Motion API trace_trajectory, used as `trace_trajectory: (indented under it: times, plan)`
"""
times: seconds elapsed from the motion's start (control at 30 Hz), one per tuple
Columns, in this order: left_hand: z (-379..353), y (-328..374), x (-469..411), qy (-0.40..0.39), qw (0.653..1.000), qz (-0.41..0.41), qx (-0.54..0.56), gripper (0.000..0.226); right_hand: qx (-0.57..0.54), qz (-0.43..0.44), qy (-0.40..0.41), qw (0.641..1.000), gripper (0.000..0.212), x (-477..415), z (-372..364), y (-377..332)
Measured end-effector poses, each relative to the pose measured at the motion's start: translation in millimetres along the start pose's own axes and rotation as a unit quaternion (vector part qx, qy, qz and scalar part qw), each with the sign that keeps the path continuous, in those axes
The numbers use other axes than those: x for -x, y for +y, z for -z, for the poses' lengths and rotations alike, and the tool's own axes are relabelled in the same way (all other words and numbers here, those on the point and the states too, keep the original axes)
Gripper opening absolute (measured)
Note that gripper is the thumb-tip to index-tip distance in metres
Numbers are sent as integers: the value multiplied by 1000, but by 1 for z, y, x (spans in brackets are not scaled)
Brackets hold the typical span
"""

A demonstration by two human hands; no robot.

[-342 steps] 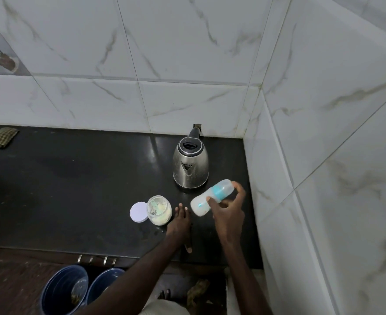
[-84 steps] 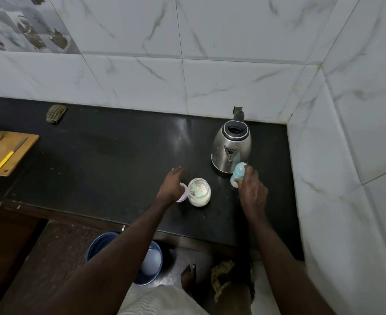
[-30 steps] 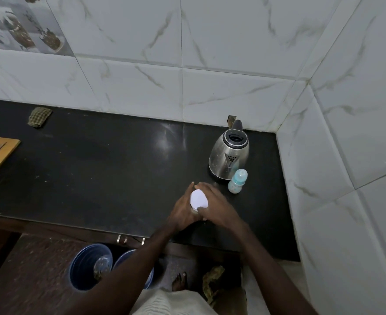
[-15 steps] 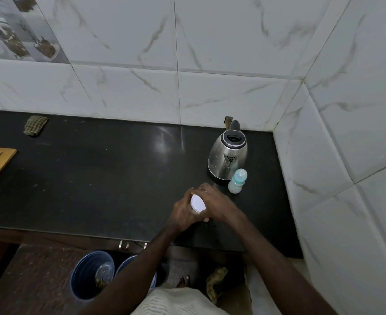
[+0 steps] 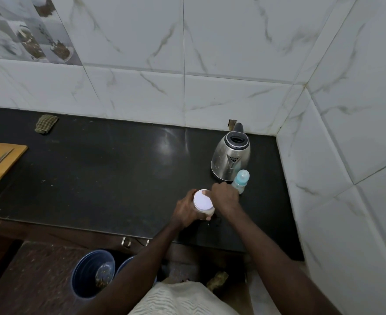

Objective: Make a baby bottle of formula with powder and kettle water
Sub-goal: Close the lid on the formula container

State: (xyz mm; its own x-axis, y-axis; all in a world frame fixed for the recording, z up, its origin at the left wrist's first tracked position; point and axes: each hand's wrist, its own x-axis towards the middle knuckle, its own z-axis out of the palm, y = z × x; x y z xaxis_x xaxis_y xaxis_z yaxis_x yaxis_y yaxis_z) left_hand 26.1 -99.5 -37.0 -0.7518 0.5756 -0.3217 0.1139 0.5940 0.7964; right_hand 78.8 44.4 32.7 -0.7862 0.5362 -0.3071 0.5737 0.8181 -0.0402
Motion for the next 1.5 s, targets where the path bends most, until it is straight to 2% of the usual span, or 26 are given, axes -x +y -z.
trace_trajectory:
  times: [0.1, 0.2, 0.27, 0.4, 0.53, 0.6, 0.67, 0.73, 0.97, 1.03, 1.13, 1.3, 1.4, 1.5]
  plan:
    - [-1, -1, -1, -3, 1000, 0, 0, 114, 4, 18, -23, 1000, 46, 0, 8, 9]
    - [-3, -3, -2, -3, 1000, 2, 5, 114, -74, 118, -59, 988, 56, -2, 12, 10]
    - [-4, -3, -1, 0, 1000, 5, 16, 110, -75, 147, -84, 983, 57, 1, 12, 7]
    - [-5, -1, 0, 4, 1000, 1, 17, 105, -6, 65, -6, 998, 37, 8, 11, 4]
    - [-6, -1, 1, 12, 1000, -1, 6, 110, 23, 17, 13, 1000, 43, 13, 5, 5]
    - [-7, 0, 1, 11, 1000, 5, -1, 113, -15, 56, 26, 998, 48, 15, 3, 1]
    - [-7, 1, 0, 9, 1000, 16, -7, 114, -63, 133, -17, 989, 64, 12, 0, -2]
    - [-8, 2, 0, 6, 1000, 19, -8, 109, -64, 164, -62, 982, 69, 10, -3, -2]
    - [-9, 1, -1, 4, 1000, 11, -15, 108, -24, 60, 4, 998, 68, 10, 2, -15]
    - [-8, 3, -1, 1, 1000, 15, -14, 108, 13, 48, 20, 999, 59, 9, 7, -17]
    - [-8, 1, -2, 4, 1000, 13, -4, 105, 63, 46, 9, 997, 44, 6, 15, -13]
    - [-11, 0, -3, 9, 1000, 19, 1, 112, -29, 140, -56, 988, 57, 8, 8, -9]
    - [-10, -1, -3, 9, 1000, 10, -2, 106, -47, 85, 4, 995, 52, 11, 3, -12]
    - [-9, -1, -4, 12, 1000, 7, -1, 104, -5, 19, 37, 999, 50, 13, 4, -8]
